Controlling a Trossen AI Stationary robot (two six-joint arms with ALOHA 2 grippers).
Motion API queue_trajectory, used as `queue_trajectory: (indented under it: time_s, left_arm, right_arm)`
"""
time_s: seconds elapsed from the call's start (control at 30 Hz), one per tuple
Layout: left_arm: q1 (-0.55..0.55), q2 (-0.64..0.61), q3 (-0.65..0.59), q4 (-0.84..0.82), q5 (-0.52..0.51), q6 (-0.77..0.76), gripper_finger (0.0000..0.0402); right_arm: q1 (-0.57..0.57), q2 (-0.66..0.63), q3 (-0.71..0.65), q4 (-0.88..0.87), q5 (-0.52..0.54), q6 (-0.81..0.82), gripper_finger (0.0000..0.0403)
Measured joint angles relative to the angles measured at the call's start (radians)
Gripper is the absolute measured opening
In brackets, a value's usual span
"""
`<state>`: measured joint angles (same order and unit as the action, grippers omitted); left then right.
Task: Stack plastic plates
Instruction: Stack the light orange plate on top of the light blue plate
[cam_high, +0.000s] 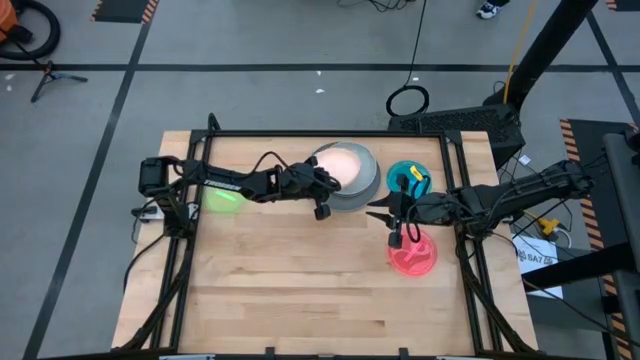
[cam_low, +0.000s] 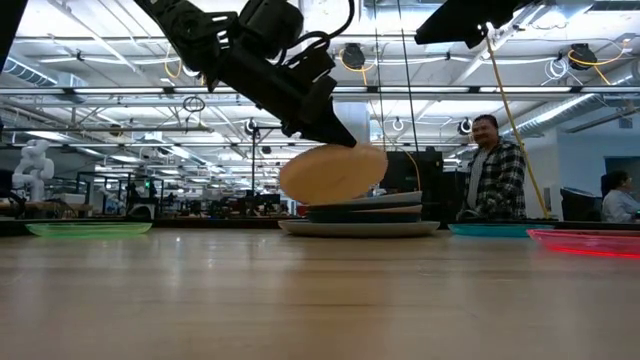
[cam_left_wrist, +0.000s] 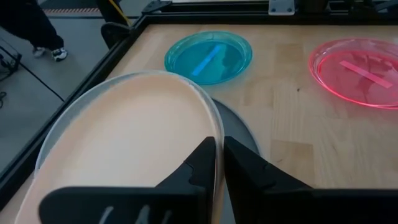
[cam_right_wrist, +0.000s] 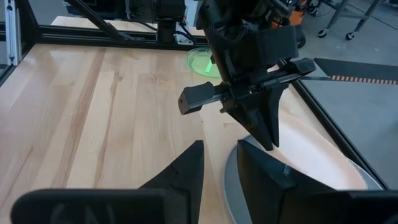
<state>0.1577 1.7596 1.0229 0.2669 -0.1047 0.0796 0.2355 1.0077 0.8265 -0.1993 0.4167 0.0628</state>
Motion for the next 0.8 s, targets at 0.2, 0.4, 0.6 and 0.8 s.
queue_trajectory:
  time_s: [0.2, 0.4, 0.6, 0.8]
  left_arm:
    - [0.0, 0.0, 0.0, 0.0, 0.0, 0.0, 0.0037]
    - [0.008, 0.0, 0.0, 0.031, 0.0, -0.012, 0.0037]
    - [0.029, 0.0, 0.0, 0.105, 0.001, -0.031, 0.0037]
    - [0.045, 0.006, 0.0, 0.132, 0.001, -0.065, 0.0037]
  right_arm:
    - [0.0, 0.0, 0.0, 0.0, 0.0, 0.0, 0.0089]
    - [0.0, 0.0, 0.0, 0.0, 0.0, 0.0, 0.0089]
    - [0.0, 0.0, 0.0, 0.0, 0.001, 0.0, 0.0089]
    - [0.0, 0.0, 0.0, 0.0, 0.001, -0.008, 0.0089]
